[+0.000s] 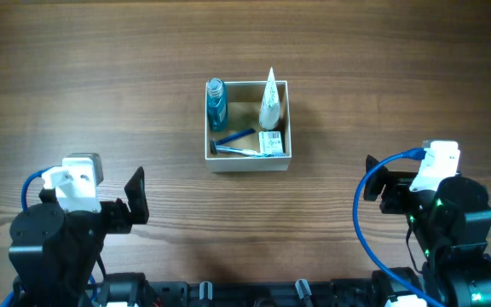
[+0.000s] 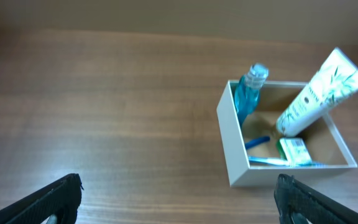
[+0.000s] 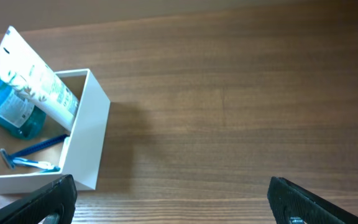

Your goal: Pack container

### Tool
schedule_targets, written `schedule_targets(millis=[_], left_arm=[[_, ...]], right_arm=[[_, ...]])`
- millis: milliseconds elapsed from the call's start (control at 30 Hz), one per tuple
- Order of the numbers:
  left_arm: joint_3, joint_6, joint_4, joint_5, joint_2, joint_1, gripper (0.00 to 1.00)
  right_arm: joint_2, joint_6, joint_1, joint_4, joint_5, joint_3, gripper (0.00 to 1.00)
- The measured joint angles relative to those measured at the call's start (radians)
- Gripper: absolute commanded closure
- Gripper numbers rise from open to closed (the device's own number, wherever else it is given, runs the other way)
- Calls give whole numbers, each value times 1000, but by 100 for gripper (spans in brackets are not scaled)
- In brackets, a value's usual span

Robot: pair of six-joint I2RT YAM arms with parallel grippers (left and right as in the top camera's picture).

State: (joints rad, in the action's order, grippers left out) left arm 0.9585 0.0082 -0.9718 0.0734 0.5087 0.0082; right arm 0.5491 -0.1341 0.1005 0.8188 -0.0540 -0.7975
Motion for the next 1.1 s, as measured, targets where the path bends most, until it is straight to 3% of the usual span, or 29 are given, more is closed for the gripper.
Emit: schedule_targets(millis=[500, 867, 1100], left_arm=[[0, -5, -99, 3, 0, 0, 0], [-2, -7, -101, 4, 0, 0, 0], [-2, -7, -102, 4, 0, 0, 0]], right_arm=[[15, 0, 0, 16, -3, 6, 0], [-376, 0, 0, -268, 71, 351, 0], [-518, 0, 0, -514, 118, 522, 0]])
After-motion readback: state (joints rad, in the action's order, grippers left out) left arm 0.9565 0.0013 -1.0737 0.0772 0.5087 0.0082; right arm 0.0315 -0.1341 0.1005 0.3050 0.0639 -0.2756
